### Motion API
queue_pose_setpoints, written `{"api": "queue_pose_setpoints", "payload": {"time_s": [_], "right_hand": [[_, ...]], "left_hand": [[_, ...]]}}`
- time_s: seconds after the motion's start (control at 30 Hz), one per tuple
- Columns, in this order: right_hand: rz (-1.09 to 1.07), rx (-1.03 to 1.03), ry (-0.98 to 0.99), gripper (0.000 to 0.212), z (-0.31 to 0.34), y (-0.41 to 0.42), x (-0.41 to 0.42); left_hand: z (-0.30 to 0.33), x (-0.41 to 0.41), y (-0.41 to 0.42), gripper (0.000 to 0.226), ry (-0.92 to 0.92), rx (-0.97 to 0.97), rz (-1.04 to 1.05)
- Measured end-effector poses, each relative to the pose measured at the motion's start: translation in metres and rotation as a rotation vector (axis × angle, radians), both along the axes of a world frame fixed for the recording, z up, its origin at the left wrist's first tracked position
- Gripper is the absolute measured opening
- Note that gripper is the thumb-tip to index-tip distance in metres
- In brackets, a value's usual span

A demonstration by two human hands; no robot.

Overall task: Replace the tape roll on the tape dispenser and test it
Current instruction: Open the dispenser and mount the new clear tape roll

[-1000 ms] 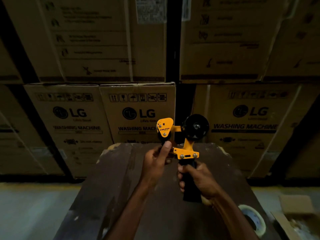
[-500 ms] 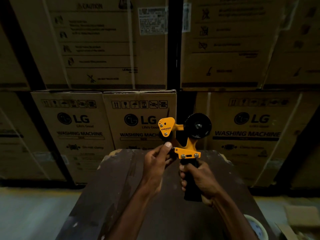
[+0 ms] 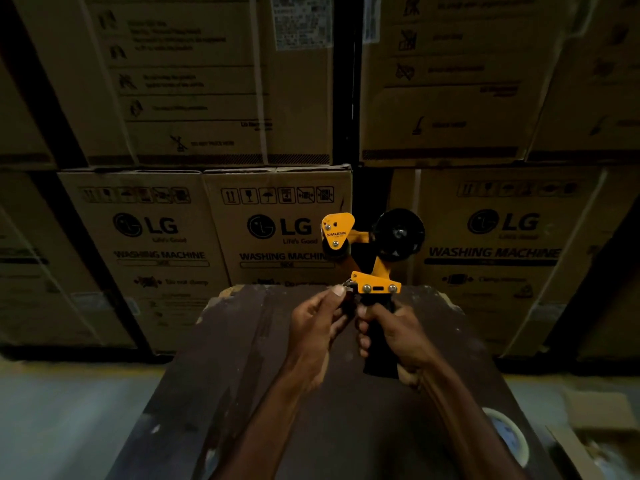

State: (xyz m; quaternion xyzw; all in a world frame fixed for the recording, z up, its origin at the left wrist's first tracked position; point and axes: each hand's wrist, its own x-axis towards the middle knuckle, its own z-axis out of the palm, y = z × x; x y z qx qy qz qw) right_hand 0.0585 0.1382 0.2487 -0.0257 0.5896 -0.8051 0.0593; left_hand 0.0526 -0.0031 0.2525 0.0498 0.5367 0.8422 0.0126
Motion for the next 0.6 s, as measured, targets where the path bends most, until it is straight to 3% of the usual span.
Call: {"api": "queue_pose_setpoints", "payload": {"time_s": [0.27,0.43,0.6], "right_hand": [[0.013,0.035,-0.087,0.005,-0.017,0.001,0.007],[0.007,0.053,-0.128,0.007,-0.028,0.001,0.013],[-0.029,0.064,-0.202,0.015,-0.049,-0.002,0.025]], "left_hand": [[-0.020,0.006,-0.010,0.031,0.020,-0.222,0.083],[-0.029,0.013,-0.018,0.039,0.057,-0.419,0.237],[-0.048,0.023,-0.028,0.031,0.083,-0.455,0.267]]}}
